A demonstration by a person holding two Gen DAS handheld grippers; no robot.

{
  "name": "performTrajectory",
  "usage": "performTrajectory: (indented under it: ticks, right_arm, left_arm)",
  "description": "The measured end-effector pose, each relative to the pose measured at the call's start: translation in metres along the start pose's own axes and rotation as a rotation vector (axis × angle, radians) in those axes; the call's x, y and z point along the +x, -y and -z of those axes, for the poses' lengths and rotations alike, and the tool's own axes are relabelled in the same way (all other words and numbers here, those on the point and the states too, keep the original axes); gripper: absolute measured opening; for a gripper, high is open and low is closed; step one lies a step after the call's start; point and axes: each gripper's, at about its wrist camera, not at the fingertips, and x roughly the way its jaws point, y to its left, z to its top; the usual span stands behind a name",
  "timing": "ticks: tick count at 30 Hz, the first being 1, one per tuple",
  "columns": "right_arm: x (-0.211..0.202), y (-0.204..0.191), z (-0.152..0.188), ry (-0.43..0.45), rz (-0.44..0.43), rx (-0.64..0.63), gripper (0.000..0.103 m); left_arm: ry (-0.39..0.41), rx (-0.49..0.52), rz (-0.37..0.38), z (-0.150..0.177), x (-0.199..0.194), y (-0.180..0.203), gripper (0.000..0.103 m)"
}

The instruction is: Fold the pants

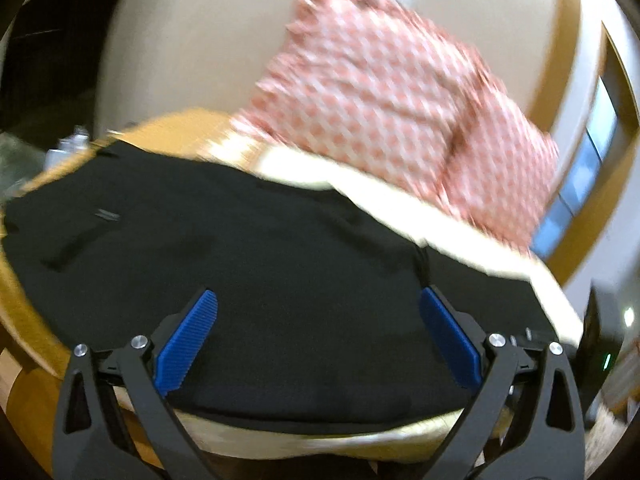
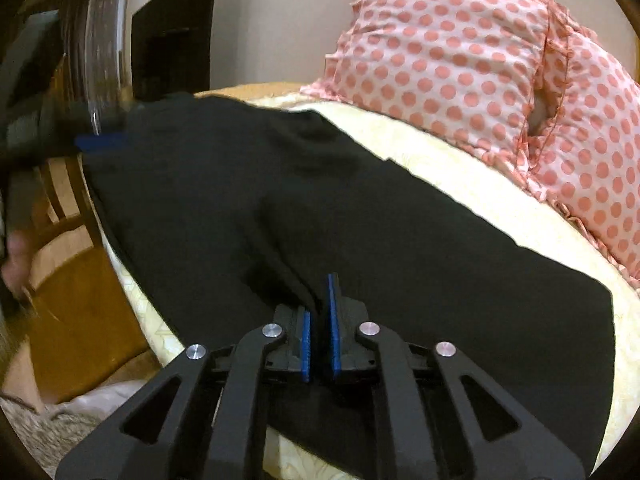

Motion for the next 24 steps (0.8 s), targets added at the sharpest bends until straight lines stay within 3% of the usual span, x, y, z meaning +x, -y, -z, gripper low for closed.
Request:
performTrajectory:
  ticks: [2, 3, 4, 6, 9, 11, 14, 20, 23, 24]
  right_arm:
    - [-0.007, -0.003, -0.001, -0.002, -0.089, -0.005, 0.029]
    - [-0.011, -0.001, -0.002, 0.004, -0.157, 0.010, 0.045]
    - [-0.015, 0.002, -0.003, 0.015, -0.206, 0.030, 0.052]
    - [-0.027, 0.013, -0.008, 0.082, -0.216, 0.085, 0.052]
    - [-0.028, 0.040, -0.012, 0.134, -0.106, 0.179, 0.052]
    - [-0.015, 0.052, -0.010, 0.082, -0.036, 0.204, 0.052]
    - [0.007, 0.061, 0.000, -0.017, -0.021, 0.232, 0.052]
    - [0.009, 0.064, 0.004, -0.009, -0.028, 0.236, 0.057]
    - [0.010, 0.065, 0.004, -0.008, -0.033, 0.227, 0.060]
    - [0.010, 0.066, 0.004, -0.008, -0.035, 0.226, 0.060]
  left_arm:
    - [0.063, -0.084, -0.050, -0.011, -0.022, -0.027, 0.101]
    - [0.079, -0.120, -0.070, -0.014, -0.030, -0.038, 0.101]
    - [0.092, -0.159, -0.093, -0.016, -0.036, -0.050, 0.101]
    - [0.107, -0.257, -0.126, -0.019, -0.045, -0.078, 0.101]
    - [0.098, -0.347, -0.141, -0.020, -0.047, -0.104, 0.100]
    - [0.079, -0.384, -0.159, -0.020, -0.045, -0.115, 0.098]
    - [0.040, -0.431, -0.181, -0.020, -0.039, -0.130, 0.095]
    - [0.002, -0.502, -0.149, -0.015, -0.028, -0.146, 0.084]
    - [-0.013, -0.513, -0.180, -0.013, -0.025, -0.148, 0.056]
    - [-0.016, -0.517, -0.195, -0.012, -0.025, -0.150, 0.035]
